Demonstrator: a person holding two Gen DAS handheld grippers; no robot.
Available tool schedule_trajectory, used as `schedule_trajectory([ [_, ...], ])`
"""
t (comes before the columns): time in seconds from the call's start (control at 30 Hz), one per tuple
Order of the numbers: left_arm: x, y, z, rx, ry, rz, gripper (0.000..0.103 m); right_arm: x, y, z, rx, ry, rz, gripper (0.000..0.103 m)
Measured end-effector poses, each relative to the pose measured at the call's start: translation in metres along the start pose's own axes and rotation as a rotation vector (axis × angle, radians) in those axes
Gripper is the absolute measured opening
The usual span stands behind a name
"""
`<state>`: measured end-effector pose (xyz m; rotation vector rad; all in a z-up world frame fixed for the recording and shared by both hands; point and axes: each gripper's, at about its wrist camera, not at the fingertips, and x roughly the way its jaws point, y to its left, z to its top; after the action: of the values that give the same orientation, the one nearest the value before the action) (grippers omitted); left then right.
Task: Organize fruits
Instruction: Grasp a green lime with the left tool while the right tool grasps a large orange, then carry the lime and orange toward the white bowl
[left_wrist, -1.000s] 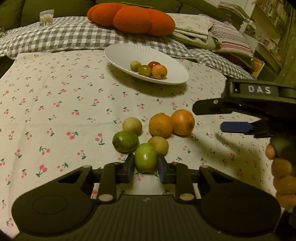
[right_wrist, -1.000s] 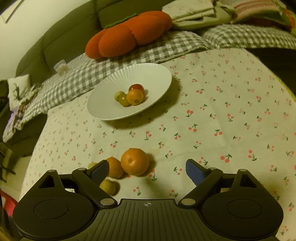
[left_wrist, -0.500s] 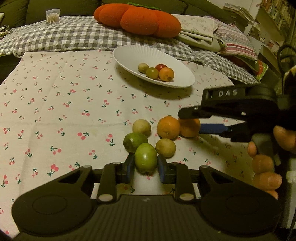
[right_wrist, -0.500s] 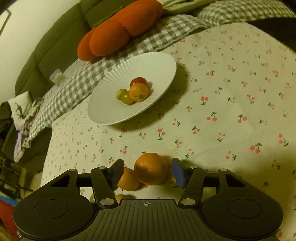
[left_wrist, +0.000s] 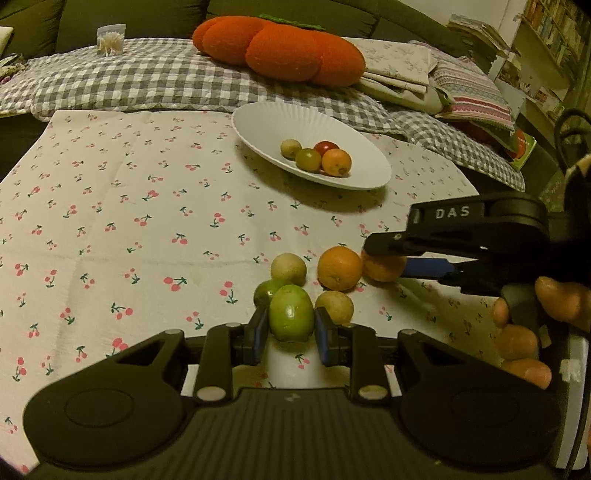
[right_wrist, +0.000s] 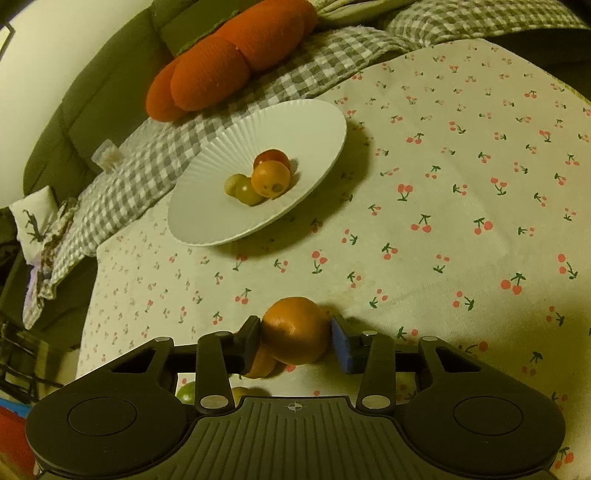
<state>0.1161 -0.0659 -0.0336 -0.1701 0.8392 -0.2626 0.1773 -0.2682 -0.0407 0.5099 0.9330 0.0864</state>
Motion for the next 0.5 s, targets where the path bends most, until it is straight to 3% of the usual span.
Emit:
schedule_trajectory([
  [0.5, -0.005, 0.004, 0.014, -0.021, -0.023, 0.009, 0.025, -0.02, 0.007, 0.006, -0.048, -0.068, 0.008, 0.04],
])
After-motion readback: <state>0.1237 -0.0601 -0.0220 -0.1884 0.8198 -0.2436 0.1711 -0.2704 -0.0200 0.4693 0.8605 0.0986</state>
